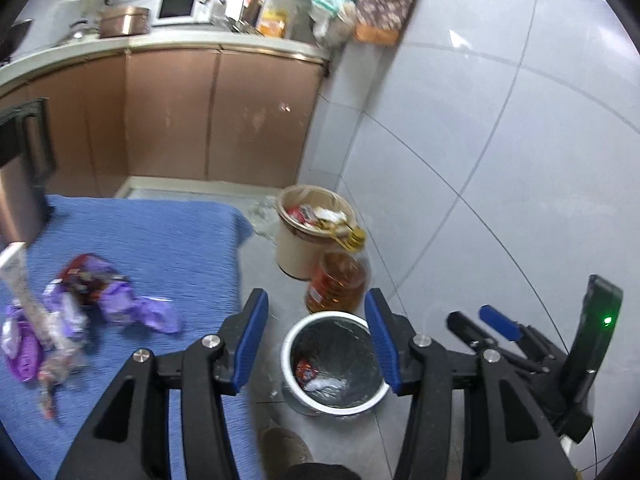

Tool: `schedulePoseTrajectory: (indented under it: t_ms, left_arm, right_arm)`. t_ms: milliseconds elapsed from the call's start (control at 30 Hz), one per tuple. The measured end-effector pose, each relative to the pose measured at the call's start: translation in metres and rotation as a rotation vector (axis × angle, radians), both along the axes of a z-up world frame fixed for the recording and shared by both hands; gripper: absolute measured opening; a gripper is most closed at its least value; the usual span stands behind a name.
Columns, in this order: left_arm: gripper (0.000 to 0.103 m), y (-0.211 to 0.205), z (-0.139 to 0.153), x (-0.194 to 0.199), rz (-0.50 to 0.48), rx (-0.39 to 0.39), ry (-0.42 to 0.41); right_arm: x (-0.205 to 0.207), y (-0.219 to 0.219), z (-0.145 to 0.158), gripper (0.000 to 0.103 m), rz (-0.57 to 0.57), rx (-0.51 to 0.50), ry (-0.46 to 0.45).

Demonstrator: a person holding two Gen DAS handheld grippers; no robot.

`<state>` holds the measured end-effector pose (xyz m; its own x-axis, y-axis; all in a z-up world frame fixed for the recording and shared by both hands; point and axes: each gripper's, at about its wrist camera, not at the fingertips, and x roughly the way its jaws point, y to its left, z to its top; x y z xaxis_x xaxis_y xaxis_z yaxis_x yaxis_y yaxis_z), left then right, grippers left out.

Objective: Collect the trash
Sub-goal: 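Move both tools back toward the items on the towel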

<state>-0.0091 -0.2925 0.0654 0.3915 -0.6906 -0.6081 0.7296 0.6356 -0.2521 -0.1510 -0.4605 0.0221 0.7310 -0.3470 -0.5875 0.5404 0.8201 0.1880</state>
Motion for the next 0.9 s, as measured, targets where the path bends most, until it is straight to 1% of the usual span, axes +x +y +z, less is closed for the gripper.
schedulePoseTrajectory:
  t_ms: [133, 200, 333, 433, 567, 667, 800, 900]
  left_arm:
    - [0.049, 0.043, 0.011, 0.006, 0.067, -0.012, -0.043]
    - [0.053, 0.066, 0.015, 0.009, 0.104, -0.015, -0.058]
    - [0.057, 0.116, 0.015, 0.014, 0.174, -0.03, -0.089]
    - [0.06, 0.153, 0.01, 0.019, 0.232, -0.038, -0.099]
    - [0.061, 0.193, -0.004, 0.034, 0.311, -0.029, -0.09]
    - [0.061, 0.215, -0.022, 0.048, 0.366, -0.005, -0.077]
    - [0.061, 0.225, -0.038, 0.065, 0.416, 0.012, -0.058]
    - [0.061, 0.224, -0.048, 0.082, 0.446, 0.032, -0.059]
  right_arm:
    - [0.005, 0.028, 0.024, 0.069, 0.049, -0.045, -0.033]
    - [0.008, 0.041, 0.032, 0.07, 0.075, -0.065, -0.039]
    - [0.015, 0.069, 0.046, 0.072, 0.13, -0.105, -0.04]
    - [0.02, 0.084, 0.05, 0.074, 0.172, -0.11, -0.037]
    - [0.036, 0.102, 0.045, 0.074, 0.235, -0.104, -0.013]
    - [0.052, 0.116, 0.038, 0.074, 0.306, -0.084, 0.012]
    - [0.082, 0.132, 0.023, 0.074, 0.401, -0.049, 0.047]
    - [0.104, 0.14, 0.012, 0.074, 0.45, -0.037, 0.071]
